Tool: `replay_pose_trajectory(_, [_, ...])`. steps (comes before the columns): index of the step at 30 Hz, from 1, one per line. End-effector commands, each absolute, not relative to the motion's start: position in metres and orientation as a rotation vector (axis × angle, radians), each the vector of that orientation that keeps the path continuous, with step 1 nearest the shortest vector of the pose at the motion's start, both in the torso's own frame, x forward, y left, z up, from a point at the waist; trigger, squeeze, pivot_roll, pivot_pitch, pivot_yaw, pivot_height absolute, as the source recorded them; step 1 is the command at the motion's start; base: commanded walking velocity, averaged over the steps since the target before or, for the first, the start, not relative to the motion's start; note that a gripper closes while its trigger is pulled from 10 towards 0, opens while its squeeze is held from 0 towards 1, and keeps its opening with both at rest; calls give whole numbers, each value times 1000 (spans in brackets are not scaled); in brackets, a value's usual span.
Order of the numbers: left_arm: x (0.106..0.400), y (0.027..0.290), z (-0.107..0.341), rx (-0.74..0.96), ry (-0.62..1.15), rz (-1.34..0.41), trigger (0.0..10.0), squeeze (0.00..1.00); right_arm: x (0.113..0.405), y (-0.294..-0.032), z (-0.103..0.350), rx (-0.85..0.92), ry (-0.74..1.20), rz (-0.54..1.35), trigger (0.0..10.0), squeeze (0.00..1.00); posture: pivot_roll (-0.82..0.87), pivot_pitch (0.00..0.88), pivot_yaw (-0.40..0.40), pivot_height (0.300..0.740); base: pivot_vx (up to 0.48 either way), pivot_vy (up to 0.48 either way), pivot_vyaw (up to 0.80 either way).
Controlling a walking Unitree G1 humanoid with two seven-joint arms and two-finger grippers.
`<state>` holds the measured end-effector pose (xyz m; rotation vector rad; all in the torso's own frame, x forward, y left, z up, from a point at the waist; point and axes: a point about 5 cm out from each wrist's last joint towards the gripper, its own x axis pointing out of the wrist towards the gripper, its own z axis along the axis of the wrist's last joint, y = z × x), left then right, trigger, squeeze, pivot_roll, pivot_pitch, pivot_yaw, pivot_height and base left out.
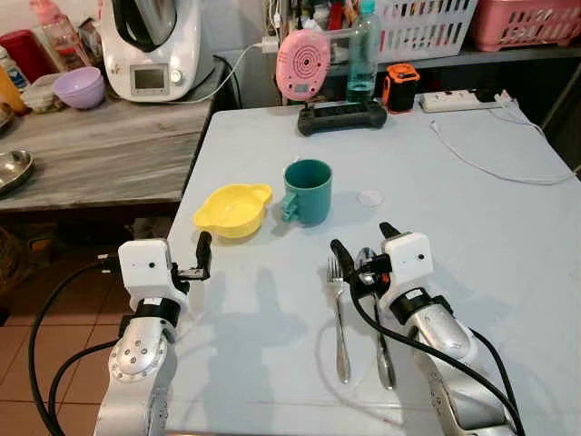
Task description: Setting the table
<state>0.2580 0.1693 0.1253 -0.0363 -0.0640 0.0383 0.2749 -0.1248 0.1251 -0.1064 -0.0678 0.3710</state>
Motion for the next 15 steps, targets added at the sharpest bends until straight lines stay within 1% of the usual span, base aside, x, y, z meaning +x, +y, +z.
replay_pose_trajectory(1, [258, 177, 122, -11, -39, 73, 10000, 0, 273, -120, 129, -90, -82, 391, 10000, 0, -91, 102, 138, 740, 0, 0, 0])
replay_pose_trajectory(6, [264, 181, 120, -1, -16, 100, 10000, 0, 270, -116, 130, -73, -78, 438, 10000, 0, -97, 108, 133, 740, 0, 0, 0])
replay_pose_trajectory(11, [289, 183, 132, -69, -20, 123, 10000, 0, 262, -112, 132, -114, -78, 538, 10000, 0, -112, 118, 128, 740, 0, 0, 0])
replay_pose_trajectory(15, [307, 181, 144, -139, -21, 113, 10000, 0, 257, -111, 130, -119, -67, 563, 10000, 0, -131, 132, 143, 740, 0, 0, 0])
